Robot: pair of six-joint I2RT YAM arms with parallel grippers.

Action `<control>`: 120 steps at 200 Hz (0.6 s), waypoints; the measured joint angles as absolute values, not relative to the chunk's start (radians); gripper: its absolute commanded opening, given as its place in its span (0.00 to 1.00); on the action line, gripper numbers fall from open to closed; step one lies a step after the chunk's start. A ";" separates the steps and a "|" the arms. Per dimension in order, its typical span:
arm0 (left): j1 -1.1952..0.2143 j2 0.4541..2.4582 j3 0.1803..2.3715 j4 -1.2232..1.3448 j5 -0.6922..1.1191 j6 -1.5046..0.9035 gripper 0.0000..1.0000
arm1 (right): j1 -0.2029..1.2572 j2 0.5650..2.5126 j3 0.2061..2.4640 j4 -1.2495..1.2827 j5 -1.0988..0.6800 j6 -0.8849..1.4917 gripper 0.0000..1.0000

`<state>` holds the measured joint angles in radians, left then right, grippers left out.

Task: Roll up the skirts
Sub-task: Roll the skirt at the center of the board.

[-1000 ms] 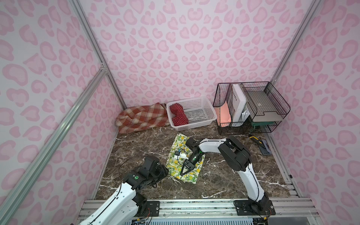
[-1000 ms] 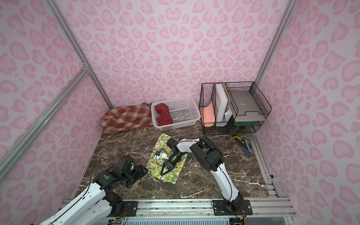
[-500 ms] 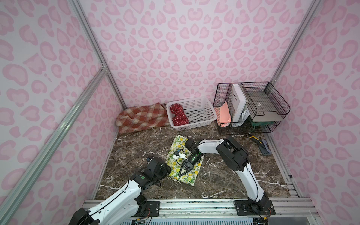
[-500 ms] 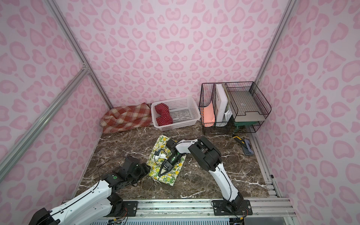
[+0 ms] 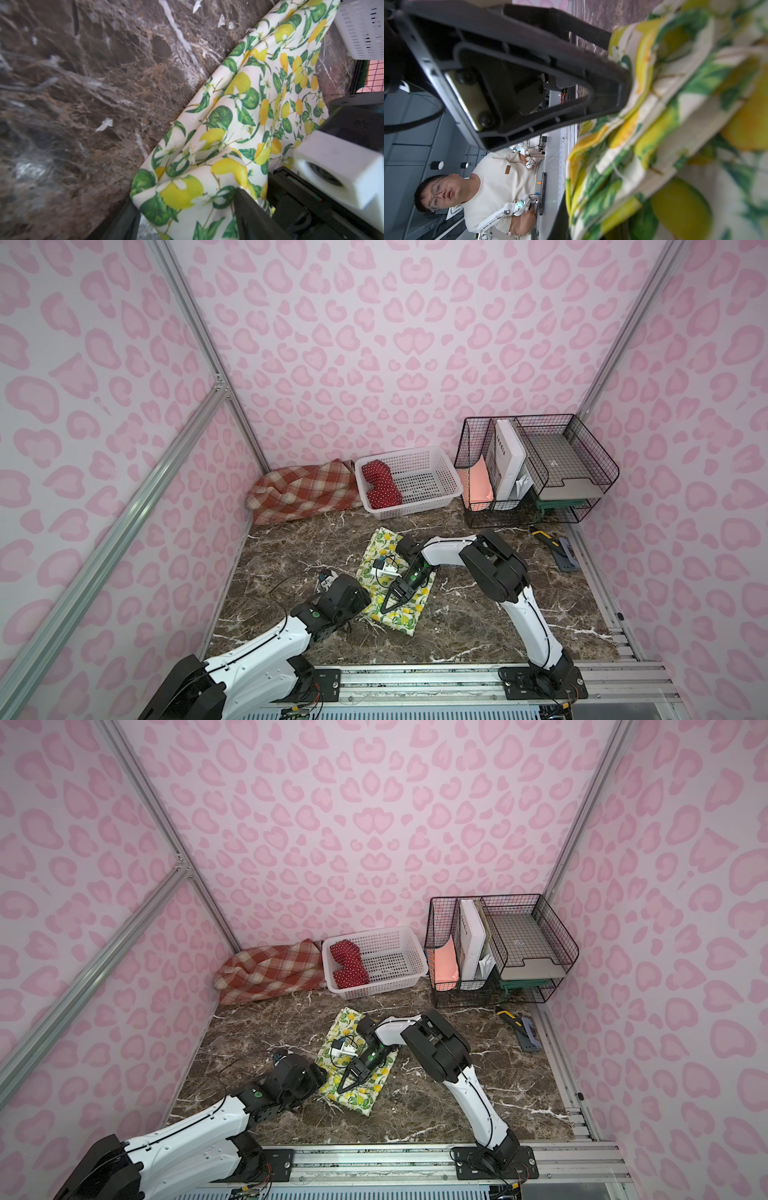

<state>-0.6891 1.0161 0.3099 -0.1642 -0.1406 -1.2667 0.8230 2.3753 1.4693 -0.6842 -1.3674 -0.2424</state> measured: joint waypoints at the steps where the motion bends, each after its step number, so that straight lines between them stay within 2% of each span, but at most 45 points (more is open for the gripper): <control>1: -0.692 1.018 0.311 -0.162 -0.142 -1.268 0.74 | 0.823 2.376 1.470 -0.685 -1.370 -0.243 0.00; 62: -0.805 1.080 0.326 -0.160 -0.292 -1.345 0.71 | 0.810 2.408 1.493 -0.743 -1.448 -0.292 0.00; 120: -0.865 1.066 0.305 -0.159 -0.376 -1.452 0.74 | 0.805 2.411 1.492 -0.747 -1.465 -0.300 0.00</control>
<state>-0.8650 1.0664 0.3054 -0.1589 -0.3756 -1.4521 0.8047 2.4111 1.4921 -0.7467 -1.4651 -0.2996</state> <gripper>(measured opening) 0.737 0.094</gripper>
